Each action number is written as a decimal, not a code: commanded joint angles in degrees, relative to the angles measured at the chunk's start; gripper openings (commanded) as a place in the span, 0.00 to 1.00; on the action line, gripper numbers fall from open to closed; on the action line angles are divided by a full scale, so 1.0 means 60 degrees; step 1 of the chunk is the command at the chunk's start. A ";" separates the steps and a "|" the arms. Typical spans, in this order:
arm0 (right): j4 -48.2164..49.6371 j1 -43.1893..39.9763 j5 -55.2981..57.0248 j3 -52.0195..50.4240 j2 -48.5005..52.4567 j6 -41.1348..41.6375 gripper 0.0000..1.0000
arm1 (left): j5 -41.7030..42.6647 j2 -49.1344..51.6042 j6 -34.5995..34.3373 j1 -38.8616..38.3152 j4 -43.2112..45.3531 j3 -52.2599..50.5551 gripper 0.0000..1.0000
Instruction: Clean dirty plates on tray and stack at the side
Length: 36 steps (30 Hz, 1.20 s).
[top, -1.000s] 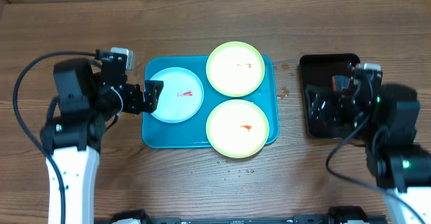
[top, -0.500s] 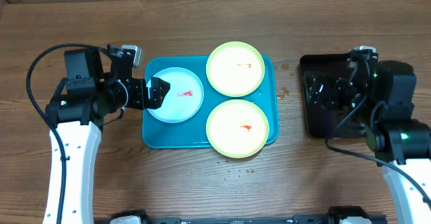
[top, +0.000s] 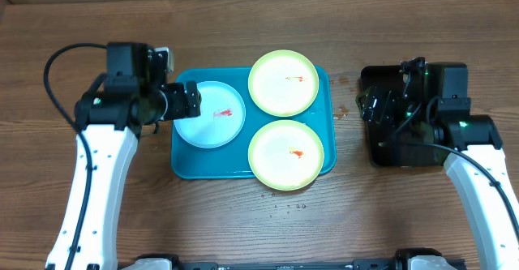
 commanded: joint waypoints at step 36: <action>-0.0601 0.0044 -0.0047 0.0240 -0.0055 0.0109 0.90 | -0.1603 0.4499 -0.3235 -0.0044 -0.0692 0.0262 0.41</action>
